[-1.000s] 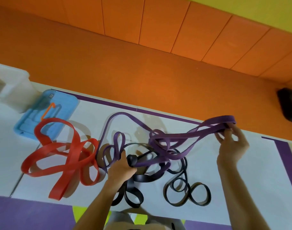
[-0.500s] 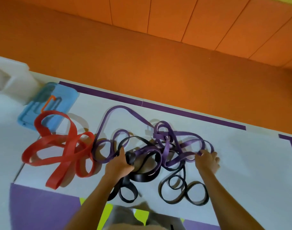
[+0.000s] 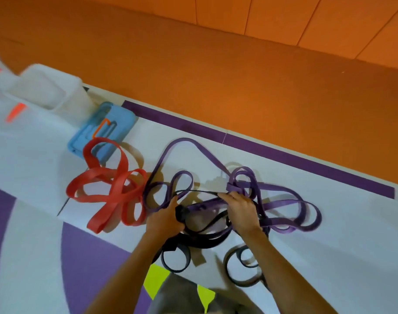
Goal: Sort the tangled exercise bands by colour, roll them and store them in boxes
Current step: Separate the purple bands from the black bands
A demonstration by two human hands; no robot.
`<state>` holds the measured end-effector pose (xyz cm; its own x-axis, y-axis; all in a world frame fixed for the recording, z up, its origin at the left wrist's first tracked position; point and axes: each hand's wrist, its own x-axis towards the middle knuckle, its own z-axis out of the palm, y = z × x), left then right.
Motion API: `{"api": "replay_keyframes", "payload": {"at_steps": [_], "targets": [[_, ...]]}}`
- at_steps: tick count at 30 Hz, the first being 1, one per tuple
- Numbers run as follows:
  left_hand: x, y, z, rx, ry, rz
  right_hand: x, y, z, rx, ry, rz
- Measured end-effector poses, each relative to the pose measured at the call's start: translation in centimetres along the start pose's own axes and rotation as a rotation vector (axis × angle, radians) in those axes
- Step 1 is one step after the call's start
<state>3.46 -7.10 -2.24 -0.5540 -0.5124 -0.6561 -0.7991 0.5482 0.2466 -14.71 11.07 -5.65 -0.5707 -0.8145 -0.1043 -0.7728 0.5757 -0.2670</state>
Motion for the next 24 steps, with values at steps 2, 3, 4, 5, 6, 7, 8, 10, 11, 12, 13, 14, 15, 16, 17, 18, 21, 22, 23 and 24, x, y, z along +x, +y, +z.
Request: {"api": "replay_keyframes", "payload": {"at_steps": [2, 3, 4, 5, 6, 7, 8, 10, 11, 12, 13, 14, 15, 16, 17, 18, 21, 22, 23, 24], "targets": [[0.1, -0.2, 0.0, 0.021, 0.011, 0.0, -0.7, 1.8, -1.6, 0.099, 0.121, 0.051], [0.2, -0.4, 0.0, 0.026, 0.027, 0.007, -1.2, 3.1, -2.6, 0.166, 0.173, 0.119], [0.3, -0.6, 0.1, 0.027, 0.044, 0.019, -1.6, 4.6, -3.8, 0.238, 0.233, 0.2], [0.4, -0.9, 0.1, 0.03, 0.054, 0.032, -2.2, 6.2, -5.0, 0.283, 0.302, 0.278], [0.5, -1.2, 0.0, 0.033, 0.052, 0.044, -2.8, 7.8, -6.2, 0.298, 0.373, 0.342], [0.6, -1.6, 0.1, 0.039, 0.046, 0.05, -3.4, 9.3, -7.2, 0.286, 0.426, 0.401], [0.8, -2.0, 0.0, 0.051, 0.043, 0.059, -4.1, 10.6, -8.3, 0.263, 0.466, 0.459], [1.0, -2.5, 0.1, 0.064, 0.046, 0.062, -5.3, 12.6, -9.6, 0.204, 0.504, 0.57], [1.1, -2.6, 0.1, 0.059, 0.044, 0.073, -5.8, 13.3, -10.0, 0.178, 0.481, 0.638], [1.2, -2.7, 0.2, 0.056, 0.039, 0.087, -6.2, 13.7, -9.9, 0.162, 0.418, 0.716], [1.3, -2.8, 0.2, 0.057, 0.035, 0.101, -6.4, 13.8, -9.7, 0.139, 0.316, 0.784], [1.4, -2.9, 0.3, 0.059, 0.033, 0.11, -6.5, 13.5, -9.2, 0.107, 0.183, 0.831], [1.4, -2.9, 0.3, 0.062, 0.032, 0.115, -6.6, 12.7, -8.7, 0.081, 0.049, 0.86], [1.4, -2.9, 0.3, 0.063, 0.031, 0.12, -6.6, 11.6, -7.9, 0.064, -0.039, 0.86], [1.4, -3.0, 0.3, 0.063, 0.028, 0.125, -6.4, 10.1, -7.1, 0.054, -0.058, 0.812], [1.3, -3.0, 0.2, 0.061, 0.023, 0.132, -6.2, 8.5, -6.3, 0.045, -0.012, 0.712], [1.0, -3.2, 0.0, 0.042, 0.033, 0.159, -4.2, 2.9, -3.8, -0.007, 0.135, 0.263], [0.9, -3.2, 0.0, 0.033, 0.037, 0.166, -3.1, 1.0, -2.9, -0.039, 0.13, 0.158], [0.9, -3.2, -0.1, 0.025, 0.038, 0.172, -1.9, -0.8, -2.0, -0.067, 0.098, 0.113], [1.0, -3.2, -0.1, 0.018, 0.035, 0.178, -0.8, -2.4, -1.1, -0.093, 0.034, 0.115]]}}
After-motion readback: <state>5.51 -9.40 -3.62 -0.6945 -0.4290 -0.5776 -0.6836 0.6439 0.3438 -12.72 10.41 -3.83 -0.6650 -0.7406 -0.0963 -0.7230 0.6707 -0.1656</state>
